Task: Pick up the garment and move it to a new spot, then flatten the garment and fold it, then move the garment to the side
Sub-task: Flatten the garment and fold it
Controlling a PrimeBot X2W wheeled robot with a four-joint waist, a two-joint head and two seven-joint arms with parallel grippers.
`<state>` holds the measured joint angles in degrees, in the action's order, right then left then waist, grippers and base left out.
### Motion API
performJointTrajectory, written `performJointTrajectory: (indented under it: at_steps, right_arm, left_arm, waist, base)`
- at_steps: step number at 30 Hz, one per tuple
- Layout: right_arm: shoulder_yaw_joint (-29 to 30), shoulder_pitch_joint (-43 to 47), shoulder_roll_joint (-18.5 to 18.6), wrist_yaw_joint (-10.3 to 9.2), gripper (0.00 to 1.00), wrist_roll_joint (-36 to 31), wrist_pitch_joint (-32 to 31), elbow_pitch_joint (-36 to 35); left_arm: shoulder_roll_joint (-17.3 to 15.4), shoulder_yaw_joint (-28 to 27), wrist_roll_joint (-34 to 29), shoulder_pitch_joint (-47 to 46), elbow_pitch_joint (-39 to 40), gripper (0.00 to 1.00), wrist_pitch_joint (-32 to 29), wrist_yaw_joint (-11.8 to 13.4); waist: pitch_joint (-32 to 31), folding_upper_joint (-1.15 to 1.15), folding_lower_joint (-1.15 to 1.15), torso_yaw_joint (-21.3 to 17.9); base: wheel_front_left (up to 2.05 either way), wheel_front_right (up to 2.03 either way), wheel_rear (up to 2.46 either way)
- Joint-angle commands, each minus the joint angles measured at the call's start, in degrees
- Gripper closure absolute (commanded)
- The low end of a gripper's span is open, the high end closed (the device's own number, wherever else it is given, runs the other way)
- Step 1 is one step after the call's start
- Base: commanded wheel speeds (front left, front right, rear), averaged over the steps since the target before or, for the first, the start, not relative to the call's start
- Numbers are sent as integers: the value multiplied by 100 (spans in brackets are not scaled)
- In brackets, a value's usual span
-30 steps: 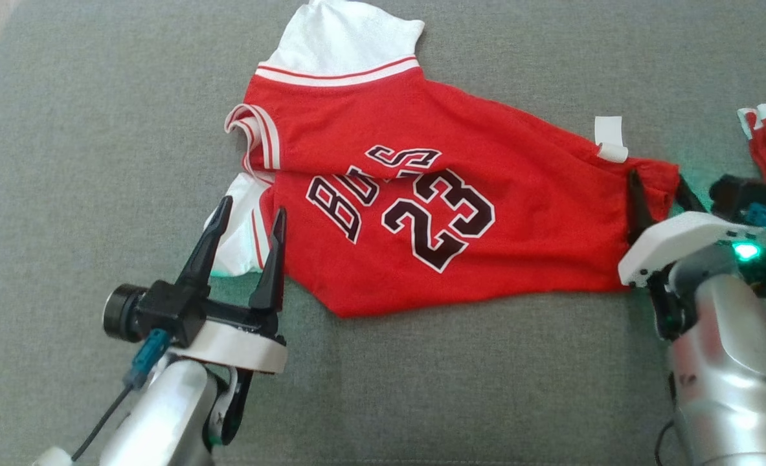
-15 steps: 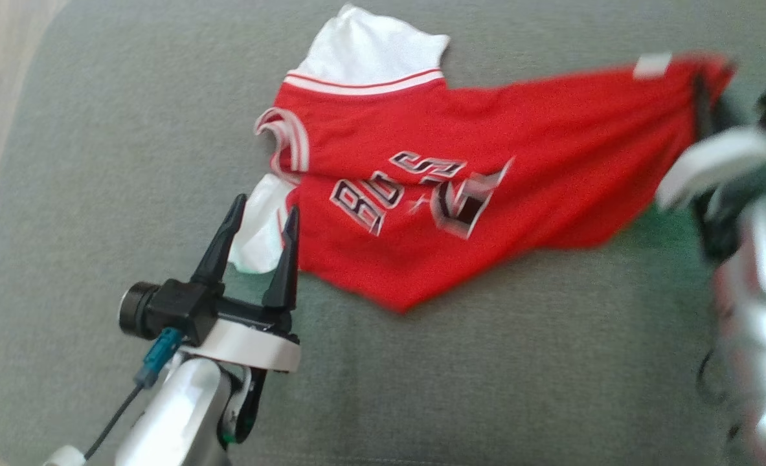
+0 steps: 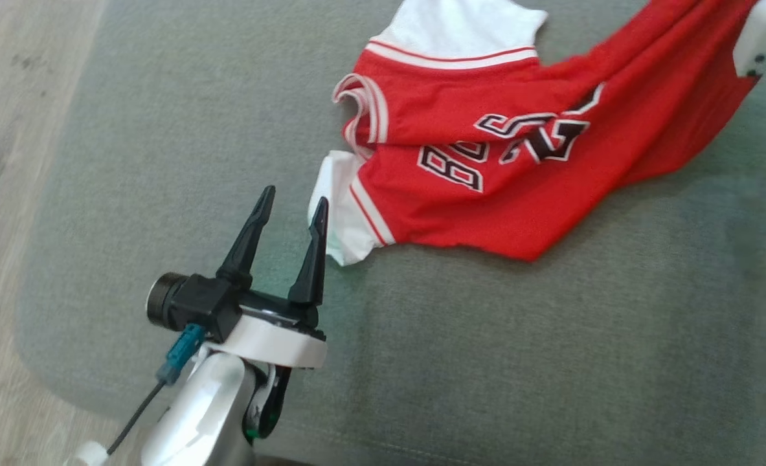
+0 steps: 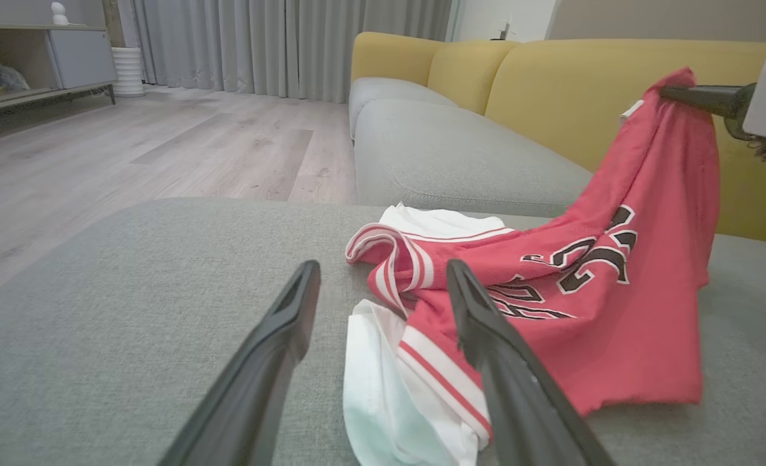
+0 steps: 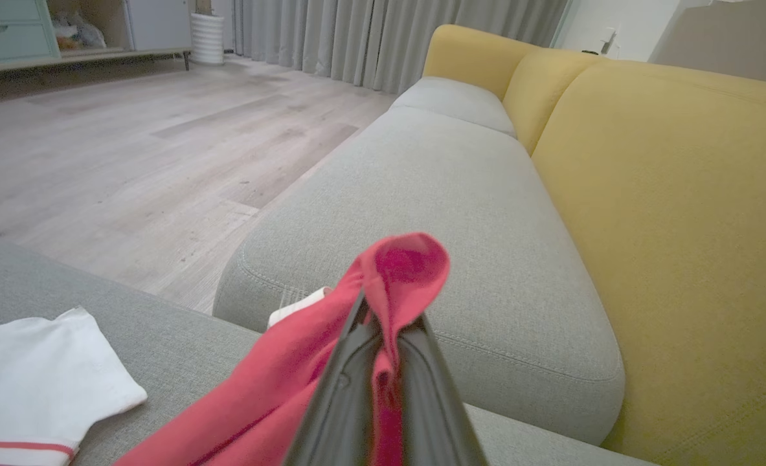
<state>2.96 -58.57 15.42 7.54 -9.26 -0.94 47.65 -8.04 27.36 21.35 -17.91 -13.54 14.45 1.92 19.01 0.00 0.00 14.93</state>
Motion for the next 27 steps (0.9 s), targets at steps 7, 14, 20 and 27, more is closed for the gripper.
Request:
performJointTrajectory:
  at_steps: [7,14,20,27]
  right_arm:
    - [43,-530,-45,-5,0,-564,379,751]
    - [268,-282,-389,-5,0,-425,1147,1085]
    - [411,382,-853,-5,0,94,1547,795]
    - [237,1963,-1236,-5,0,761,1591,-509]
  left_arm:
    - [105,-440,-158,-231,89,0,54,-133]
    - [88,-695,-276,-178,54,0,55,-203]
    - [52,-830,-352,-66,7,0,55,-241]
    - [0,-957,-359,174,-14,0,55,-219]
  waist:
    - [47,0,0,52]
    - [-214,0,0,-435]
    - [-562,0,0,-942]
    - [-846,0,0,-1433]
  base:
    - [0,0,0]
    - [0,0,0]
    - [0,0,0]
    - [0,0,0]
